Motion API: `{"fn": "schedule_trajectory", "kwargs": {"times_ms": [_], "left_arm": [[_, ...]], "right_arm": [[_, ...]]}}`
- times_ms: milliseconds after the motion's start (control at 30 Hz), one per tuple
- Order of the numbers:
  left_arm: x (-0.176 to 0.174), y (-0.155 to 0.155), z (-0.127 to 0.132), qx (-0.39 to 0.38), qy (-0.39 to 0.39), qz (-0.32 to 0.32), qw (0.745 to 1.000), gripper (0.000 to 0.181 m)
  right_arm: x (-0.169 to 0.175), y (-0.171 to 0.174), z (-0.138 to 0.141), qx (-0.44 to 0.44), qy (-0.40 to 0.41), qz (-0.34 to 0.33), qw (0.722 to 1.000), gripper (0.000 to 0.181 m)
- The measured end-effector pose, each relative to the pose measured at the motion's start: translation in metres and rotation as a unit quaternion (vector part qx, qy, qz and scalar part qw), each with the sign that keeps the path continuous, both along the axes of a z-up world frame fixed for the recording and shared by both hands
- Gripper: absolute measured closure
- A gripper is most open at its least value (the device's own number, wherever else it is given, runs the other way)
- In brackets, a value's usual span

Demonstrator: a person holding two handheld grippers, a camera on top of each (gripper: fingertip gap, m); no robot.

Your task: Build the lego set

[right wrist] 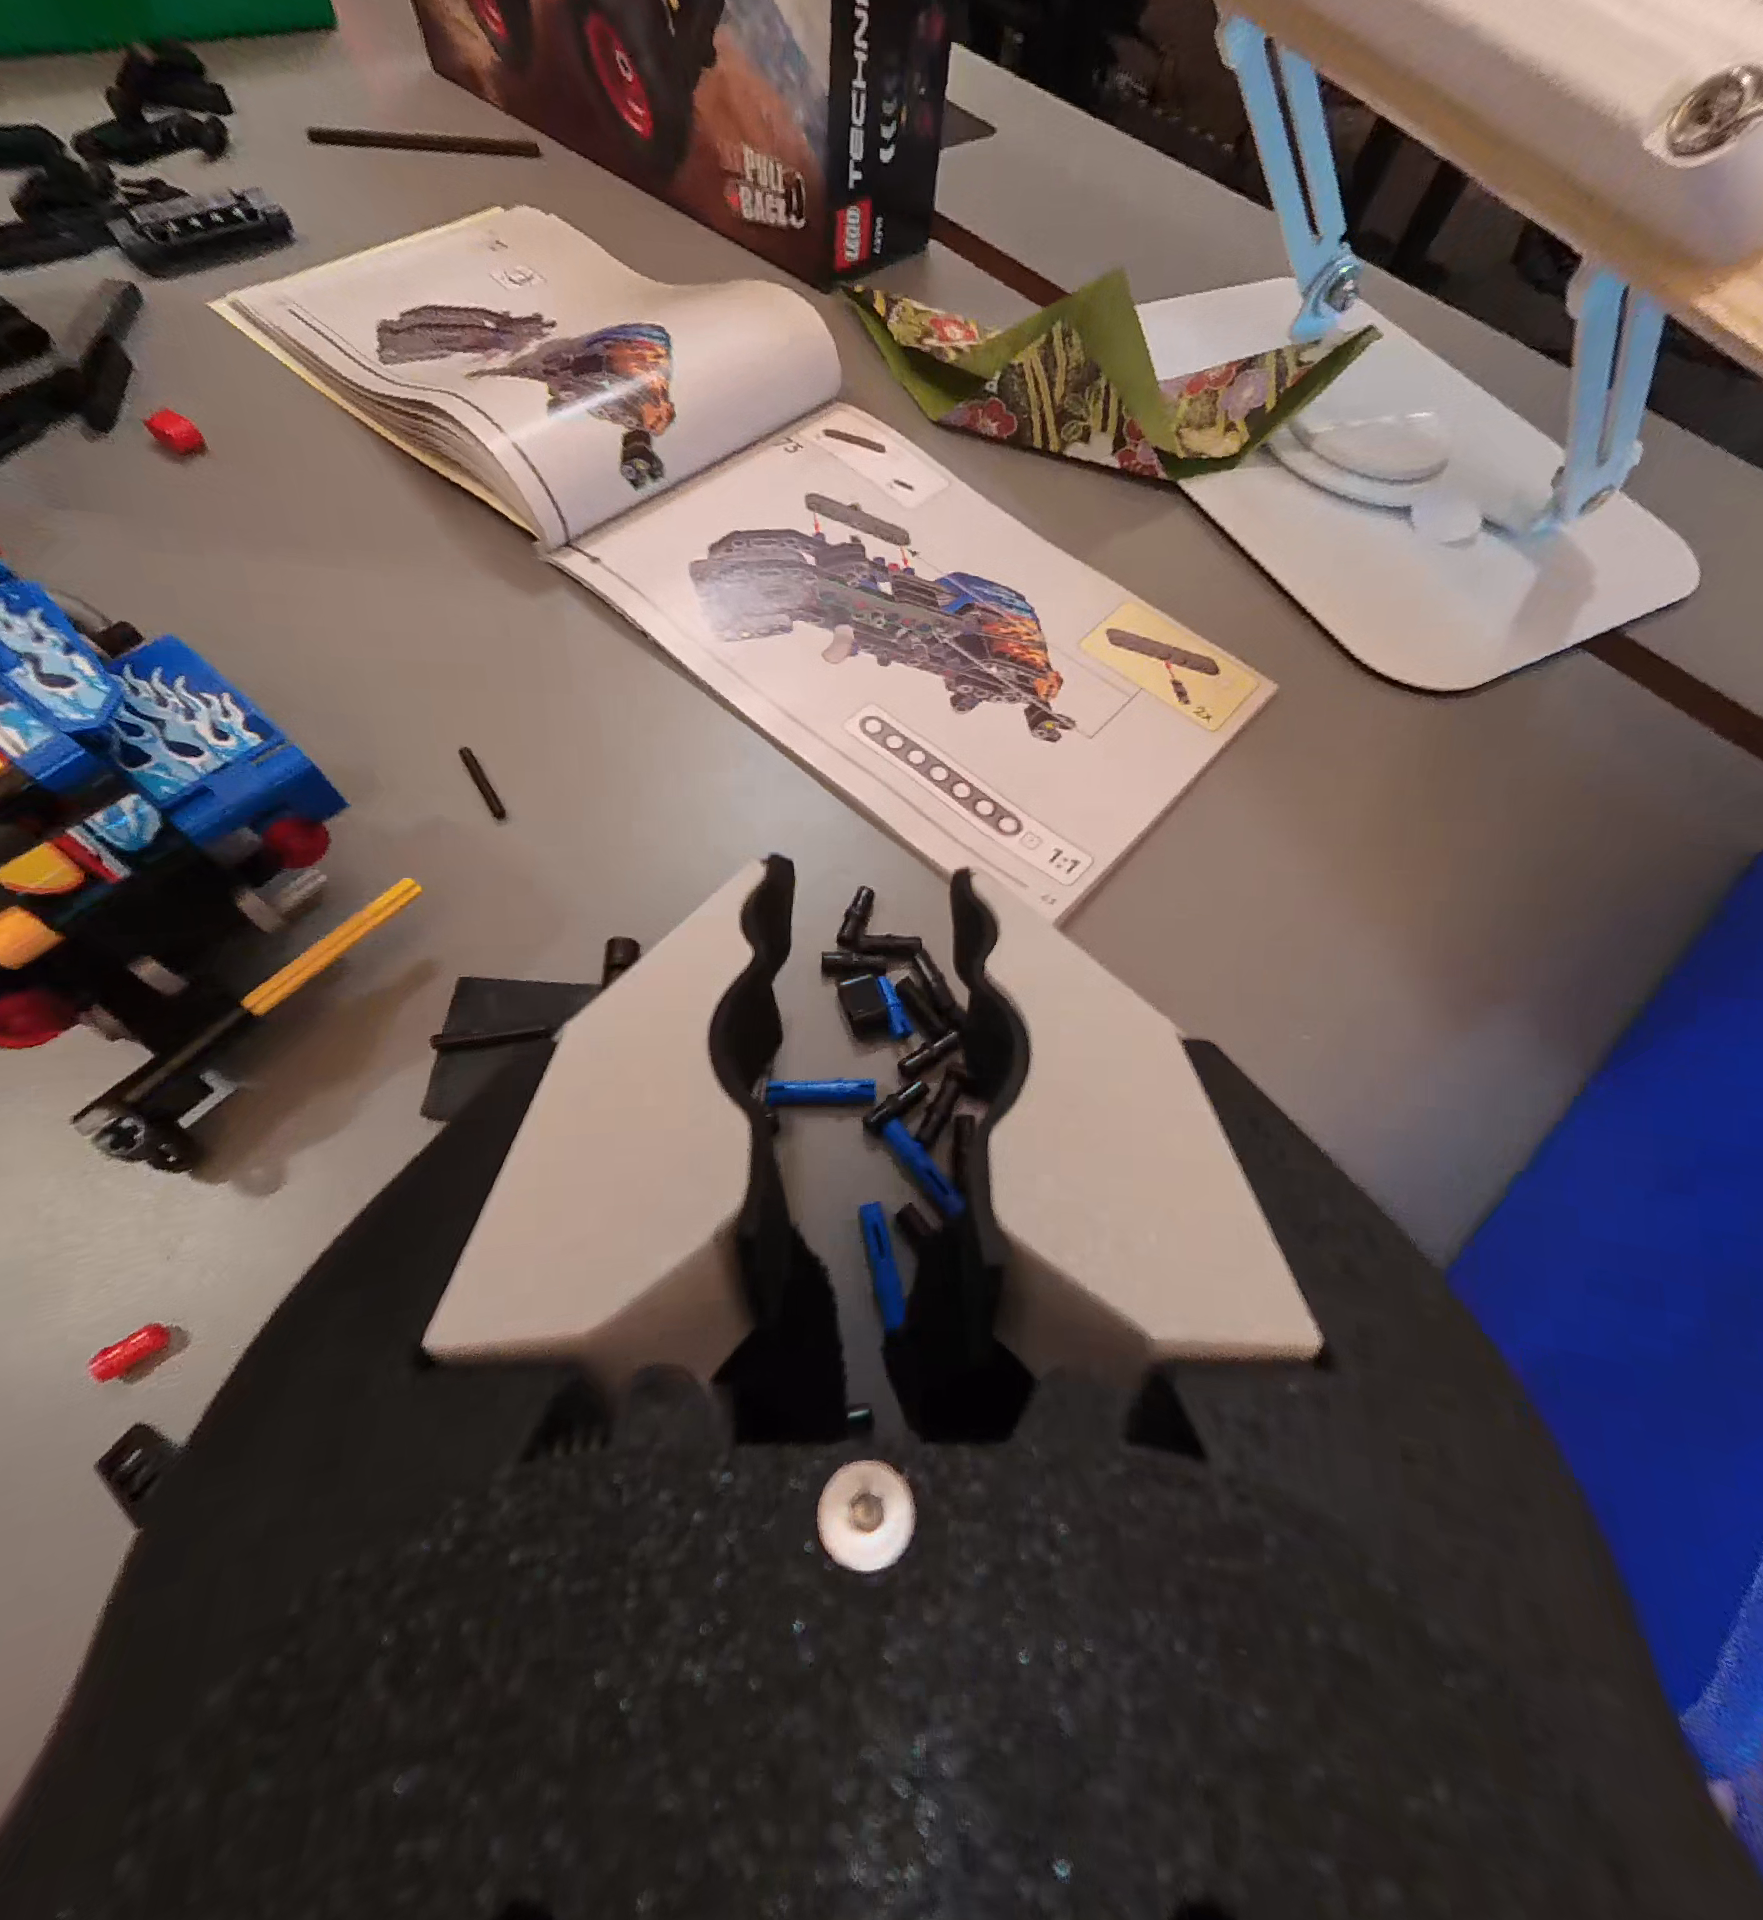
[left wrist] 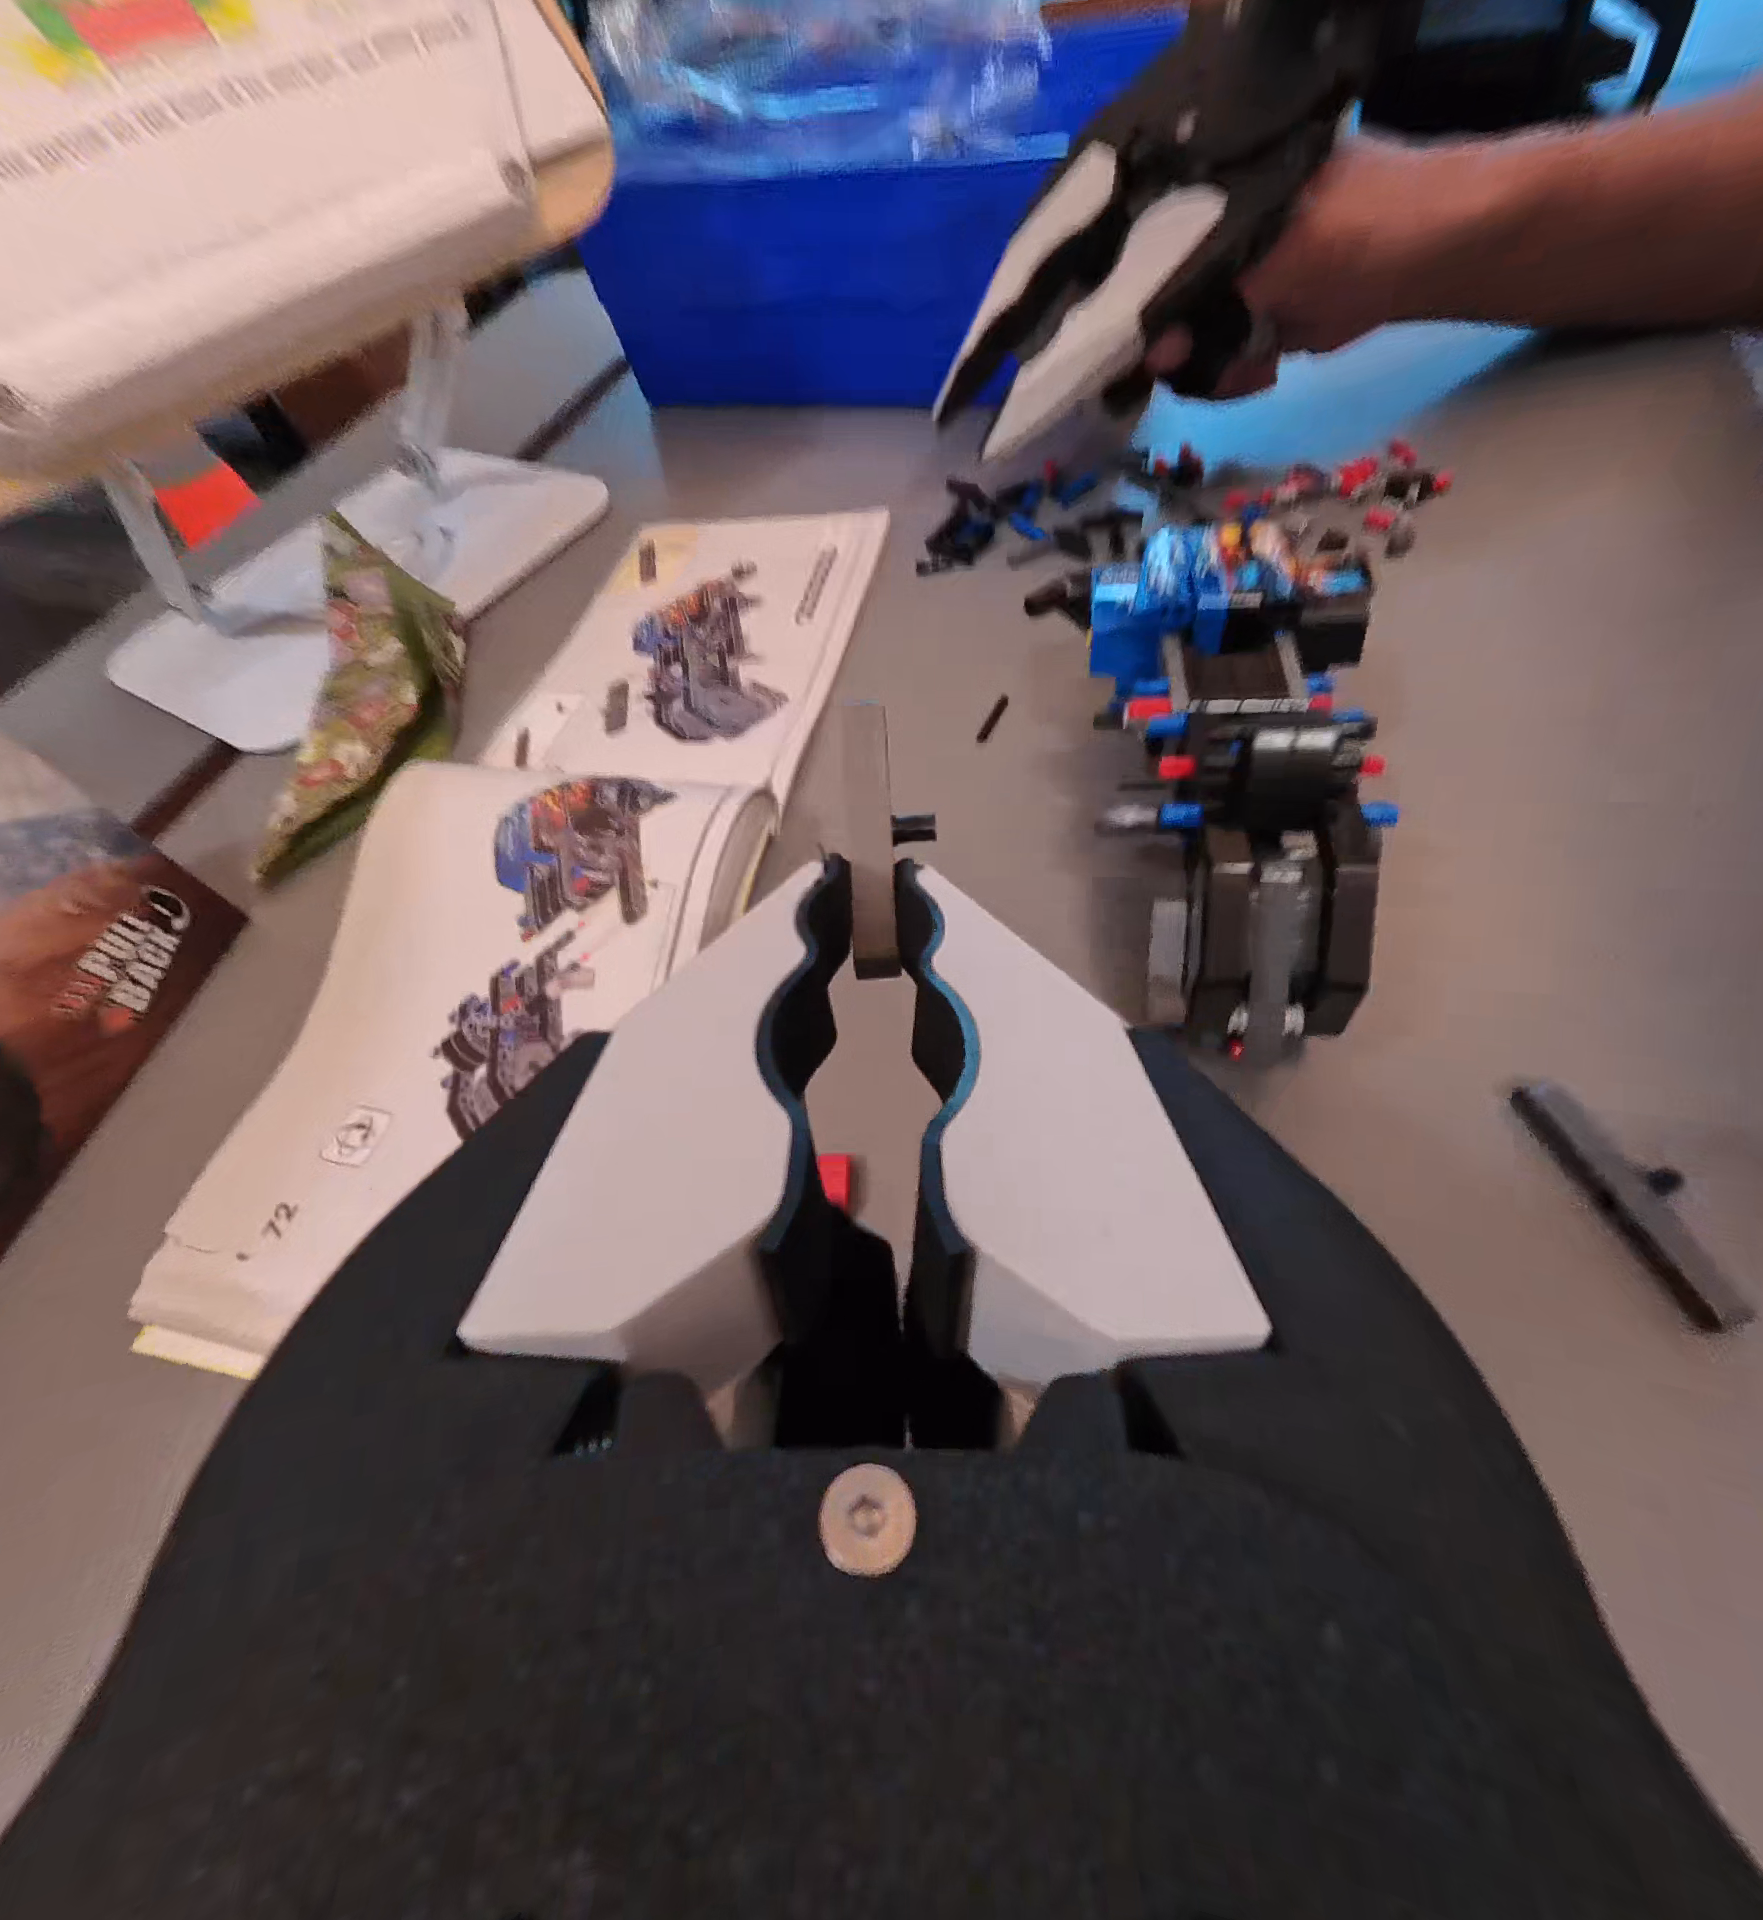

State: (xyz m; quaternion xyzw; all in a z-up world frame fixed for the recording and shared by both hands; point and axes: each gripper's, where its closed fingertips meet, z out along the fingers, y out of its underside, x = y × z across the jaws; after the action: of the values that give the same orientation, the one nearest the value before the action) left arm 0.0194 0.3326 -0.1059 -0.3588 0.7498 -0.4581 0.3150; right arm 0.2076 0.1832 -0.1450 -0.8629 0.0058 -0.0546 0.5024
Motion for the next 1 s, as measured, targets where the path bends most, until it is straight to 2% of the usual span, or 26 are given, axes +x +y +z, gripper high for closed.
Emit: {"fn": "schedule_trajectory", "kwargs": {"times_ms": [133,233,533,1000], "left_arm": [[0.003,0.003,-0.024,0.015,0.027,-0.008,0.999,0.175],[0.004,0.002,-0.024,-0.001,0.029,-0.006,1.0,0.175],[0.002,-0.002,-0.025,0.031,0.026,-0.009,0.999,0.175],[0.003,0.001,-0.031,0.021,0.04,-0.005,0.999,0.175]], "right_arm": [[-0.004,-0.002,0.003,0.007,0.001,0.009,1.0,0.152],[-0.008,-0.002,0.0,-0.002,-0.012,0.018,1.0,0.152],[-0.009,0.0,-0.011,-0.003,0.017,0.025,1.0,0.152],[-0.011,-0.001,-0.015,-0.009,0.013,0.035,0.999,0.152]]}}
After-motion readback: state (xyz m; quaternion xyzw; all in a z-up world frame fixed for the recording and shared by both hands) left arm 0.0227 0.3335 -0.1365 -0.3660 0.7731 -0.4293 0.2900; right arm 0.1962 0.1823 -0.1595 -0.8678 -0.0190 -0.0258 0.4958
